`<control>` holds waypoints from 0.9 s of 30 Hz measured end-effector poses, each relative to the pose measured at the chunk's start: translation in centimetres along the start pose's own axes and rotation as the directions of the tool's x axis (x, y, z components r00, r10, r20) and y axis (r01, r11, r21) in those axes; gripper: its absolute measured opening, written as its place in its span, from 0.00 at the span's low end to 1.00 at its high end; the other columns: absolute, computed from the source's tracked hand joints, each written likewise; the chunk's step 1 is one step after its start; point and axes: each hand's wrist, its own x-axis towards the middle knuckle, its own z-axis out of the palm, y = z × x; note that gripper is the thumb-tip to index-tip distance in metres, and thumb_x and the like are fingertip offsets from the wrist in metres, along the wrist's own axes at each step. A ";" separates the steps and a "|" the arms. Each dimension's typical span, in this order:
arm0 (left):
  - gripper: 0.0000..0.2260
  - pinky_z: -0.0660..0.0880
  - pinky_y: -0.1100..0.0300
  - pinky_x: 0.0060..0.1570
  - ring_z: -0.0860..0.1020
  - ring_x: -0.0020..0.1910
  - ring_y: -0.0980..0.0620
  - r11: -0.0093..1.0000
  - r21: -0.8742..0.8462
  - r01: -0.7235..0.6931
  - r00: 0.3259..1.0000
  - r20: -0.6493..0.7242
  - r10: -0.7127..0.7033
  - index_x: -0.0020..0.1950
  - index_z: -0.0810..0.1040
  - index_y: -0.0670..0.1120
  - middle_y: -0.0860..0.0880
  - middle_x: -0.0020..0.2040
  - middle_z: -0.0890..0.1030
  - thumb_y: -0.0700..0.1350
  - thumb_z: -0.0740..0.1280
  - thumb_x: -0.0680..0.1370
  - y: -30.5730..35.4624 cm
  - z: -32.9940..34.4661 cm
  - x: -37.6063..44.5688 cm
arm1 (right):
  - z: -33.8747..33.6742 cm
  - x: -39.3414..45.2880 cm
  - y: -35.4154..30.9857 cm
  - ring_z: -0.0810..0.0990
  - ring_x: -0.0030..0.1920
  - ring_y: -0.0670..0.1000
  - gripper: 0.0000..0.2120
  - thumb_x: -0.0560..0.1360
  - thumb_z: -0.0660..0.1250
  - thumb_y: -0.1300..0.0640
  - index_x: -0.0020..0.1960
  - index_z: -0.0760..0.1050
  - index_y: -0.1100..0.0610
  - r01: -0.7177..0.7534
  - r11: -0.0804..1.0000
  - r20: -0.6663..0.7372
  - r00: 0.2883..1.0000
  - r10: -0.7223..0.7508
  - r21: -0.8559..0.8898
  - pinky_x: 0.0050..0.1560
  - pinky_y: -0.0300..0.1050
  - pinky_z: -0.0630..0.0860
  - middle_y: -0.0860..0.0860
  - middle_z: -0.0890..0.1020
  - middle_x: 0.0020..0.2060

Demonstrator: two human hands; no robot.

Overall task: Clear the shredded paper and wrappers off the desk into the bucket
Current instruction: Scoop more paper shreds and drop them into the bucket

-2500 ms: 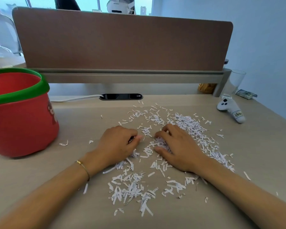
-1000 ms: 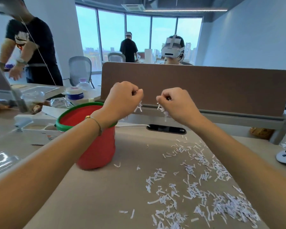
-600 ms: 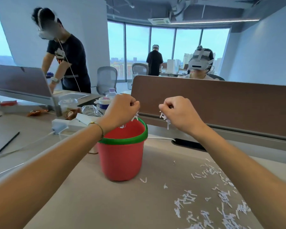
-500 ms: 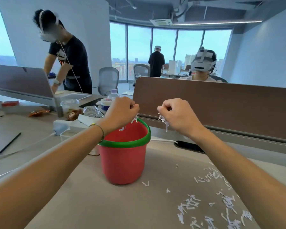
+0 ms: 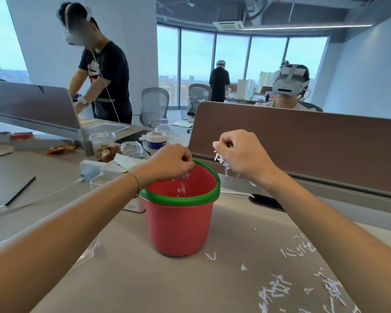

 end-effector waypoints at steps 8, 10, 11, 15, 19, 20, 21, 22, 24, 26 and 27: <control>0.11 0.80 0.60 0.48 0.86 0.39 0.53 0.972 -0.234 0.010 0.991 0.134 0.022 0.43 0.84 0.44 0.49 0.38 0.87 0.40 0.64 0.81 -0.4 -1.7 -1.5 | 2.5 1.8 -1.5 0.78 0.27 0.55 0.19 0.78 0.65 0.56 0.30 0.73 0.60 0.023 0.999 0.020 1.000 -0.023 0.035 0.35 0.53 0.78 0.53 0.79 0.23; 0.11 0.78 0.63 0.40 0.85 0.38 0.52 0.972 -0.234 0.019 0.998 0.069 -0.003 0.44 0.85 0.44 0.48 0.38 0.87 0.39 0.64 0.80 -0.5 -2.2 -1.9 | 3.3 2.2 -2.0 0.76 0.26 0.50 0.19 0.78 0.65 0.56 0.28 0.72 0.56 0.024 0.999 0.034 0.999 -0.025 0.030 0.35 0.50 0.76 0.50 0.78 0.23; 0.11 0.78 0.62 0.37 0.85 0.36 0.51 0.969 -0.243 0.034 0.999 0.034 -0.027 0.43 0.85 0.44 0.48 0.37 0.87 0.39 0.64 0.80 -0.5 -2.5 -2.2 | 3.7 2.4 -2.2 0.76 0.27 0.50 0.18 0.77 0.65 0.56 0.28 0.73 0.56 0.025 0.999 0.042 0.999 -0.027 0.030 0.36 0.50 0.75 0.50 0.78 0.23; 0.10 0.77 0.58 0.39 0.81 0.33 0.54 0.990 -0.111 0.081 0.987 -0.132 -0.096 0.42 0.85 0.49 0.50 0.33 0.84 0.43 0.65 0.78 -0.5 -3.3 -3.6 | 5.7 2.9 -2.7 0.78 0.32 0.59 0.18 0.77 0.64 0.54 0.31 0.73 0.62 0.040 0.999 0.069 0.997 -0.042 0.031 0.37 0.55 0.74 0.57 0.79 0.26; 0.08 0.79 0.53 0.44 0.82 0.40 0.50 0.985 -0.098 0.143 0.965 -0.205 -0.161 0.42 0.86 0.48 0.50 0.35 0.83 0.45 0.66 0.76 -0.8 -3.8 -4.7 | 7.4 3.0 -2.9 0.77 0.32 0.60 0.21 0.80 0.63 0.53 0.31 0.70 0.62 0.056 0.998 0.101 0.993 -0.059 0.030 0.37 0.55 0.72 0.59 0.77 0.26; 0.08 0.79 0.53 0.44 0.82 0.40 0.50 0.983 -0.103 0.151 0.964 -0.204 -0.170 0.43 0.86 0.47 0.50 0.36 0.84 0.45 0.66 0.76 -0.8 -3.9 -4.8 | 7.7 3.0 -2.9 0.75 0.31 0.60 0.22 0.81 0.63 0.54 0.31 0.70 0.62 0.057 0.998 0.107 0.992 -0.059 0.027 0.37 0.55 0.72 0.59 0.76 0.26; 0.08 0.78 0.54 0.44 0.82 0.41 0.49 0.983 -0.105 0.153 0.965 -0.200 -0.171 0.43 0.86 0.47 0.49 0.36 0.84 0.45 0.66 0.76 -0.8 -3.9 -4.9 | 7.9 3.1 -2.9 0.74 0.31 0.59 0.22 0.81 0.63 0.54 0.30 0.69 0.61 0.054 0.998 0.114 0.992 -0.056 0.023 0.37 0.55 0.71 0.59 0.75 0.26; 0.08 0.78 0.54 0.44 0.82 0.42 0.49 0.983 -0.109 0.149 0.967 -0.192 -0.168 0.43 0.86 0.46 0.48 0.37 0.84 0.45 0.67 0.76 -0.8 -4.0 -5.0 | 8.0 3.1 -2.8 0.75 0.31 0.59 0.22 0.81 0.63 0.54 0.30 0.69 0.61 0.049 0.999 0.125 0.991 -0.051 0.018 0.37 0.55 0.71 0.58 0.75 0.26; 0.08 0.79 0.52 0.45 0.83 0.42 0.48 0.982 -0.128 0.139 0.972 -0.171 -0.160 0.42 0.86 0.46 0.48 0.37 0.85 0.45 0.67 0.76 -0.7 -4.0 -5.1 | 8.1 3.3 -2.7 0.74 0.31 0.58 0.22 0.80 0.63 0.53 0.29 0.68 0.58 0.043 0.999 0.158 0.987 -0.042 -0.005 0.36 0.54 0.69 0.56 0.74 0.25; 0.08 0.80 0.52 0.46 0.83 0.41 0.49 0.977 -0.163 0.140 0.974 -0.153 -0.165 0.42 0.86 0.46 0.49 0.35 0.85 0.44 0.67 0.76 -0.6 -4.0 -5.1 | 8.1 3.3 -2.5 0.71 0.30 0.56 0.22 0.80 0.64 0.52 0.29 0.67 0.56 0.043 0.998 0.187 0.982 -0.034 -0.041 0.35 0.52 0.66 0.53 0.72 0.24; 0.08 0.80 0.53 0.45 0.84 0.40 0.50 0.975 -0.173 0.141 0.974 -0.149 -0.168 0.42 0.86 0.47 0.49 0.34 0.85 0.43 0.67 0.77 -0.6 -3.9 -5.1 | 8.0 3.2 -2.3 0.72 0.31 0.55 0.21 0.80 0.65 0.52 0.29 0.69 0.57 0.040 0.998 0.200 0.979 -0.029 -0.053 0.35 0.51 0.66 0.52 0.73 0.25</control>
